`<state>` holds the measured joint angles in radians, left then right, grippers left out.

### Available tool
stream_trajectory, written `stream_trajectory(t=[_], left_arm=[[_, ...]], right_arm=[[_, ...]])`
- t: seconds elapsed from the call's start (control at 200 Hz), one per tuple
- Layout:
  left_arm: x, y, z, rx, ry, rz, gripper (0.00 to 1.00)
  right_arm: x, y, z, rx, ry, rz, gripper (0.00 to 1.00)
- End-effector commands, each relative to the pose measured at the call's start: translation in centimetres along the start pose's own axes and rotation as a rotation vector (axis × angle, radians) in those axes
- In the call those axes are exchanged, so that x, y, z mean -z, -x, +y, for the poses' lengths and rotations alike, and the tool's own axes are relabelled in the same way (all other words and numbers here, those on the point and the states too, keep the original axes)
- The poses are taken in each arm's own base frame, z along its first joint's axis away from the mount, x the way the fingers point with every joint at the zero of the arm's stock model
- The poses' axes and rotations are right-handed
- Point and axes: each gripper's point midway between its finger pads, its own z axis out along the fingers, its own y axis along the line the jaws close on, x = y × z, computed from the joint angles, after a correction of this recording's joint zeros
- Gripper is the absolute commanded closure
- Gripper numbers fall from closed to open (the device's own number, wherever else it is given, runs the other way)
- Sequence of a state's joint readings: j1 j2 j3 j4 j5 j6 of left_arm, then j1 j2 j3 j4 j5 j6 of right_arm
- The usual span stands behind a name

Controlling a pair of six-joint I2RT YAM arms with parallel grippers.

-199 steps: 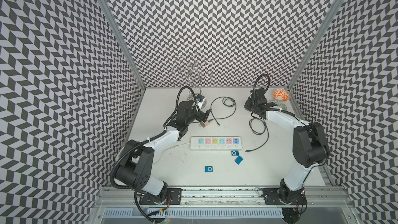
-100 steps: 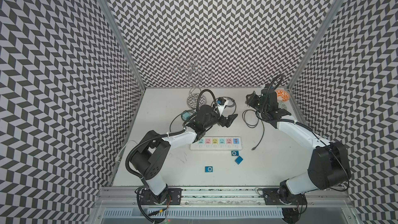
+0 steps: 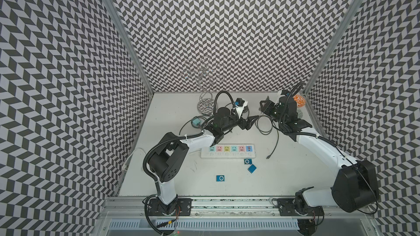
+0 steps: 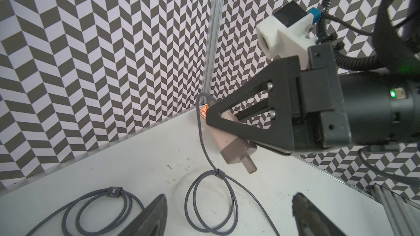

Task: Charge mp3
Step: Pick up the plug from the center of the board.

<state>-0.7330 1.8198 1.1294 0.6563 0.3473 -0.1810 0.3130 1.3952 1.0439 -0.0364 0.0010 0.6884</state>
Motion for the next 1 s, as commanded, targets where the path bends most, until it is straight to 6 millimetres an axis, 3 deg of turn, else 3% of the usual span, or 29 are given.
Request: stream_trajectory(t=[0.0, 0.426, 0.751, 0.996], left_arm=[[-0.5, 1.1, -1.4, 0.012, -0.054, -0.028, 0.15], [-1.5, 1.2, -1.1, 0.045, -0.041, -0.006, 0.19], [-1.6, 1.4, -1.0, 0.063, -0.035, -0.01, 0.24], [-1.5, 1.9, -1.0, 0.069, -0.034, -0.023, 0.36]], right_arm=[[1.3, 1.7, 2.6, 0.007, 0.095, -0.073, 0.62], [2.6, 0.0, 5.2, 0.026, 0.194, -0.064, 0.62], [3.8, -0.5, 5.4, 0.018, 0.24, -0.086, 0.62], [3.9, -1.5, 5.1, 0.018, 0.246, -0.071, 0.62]])
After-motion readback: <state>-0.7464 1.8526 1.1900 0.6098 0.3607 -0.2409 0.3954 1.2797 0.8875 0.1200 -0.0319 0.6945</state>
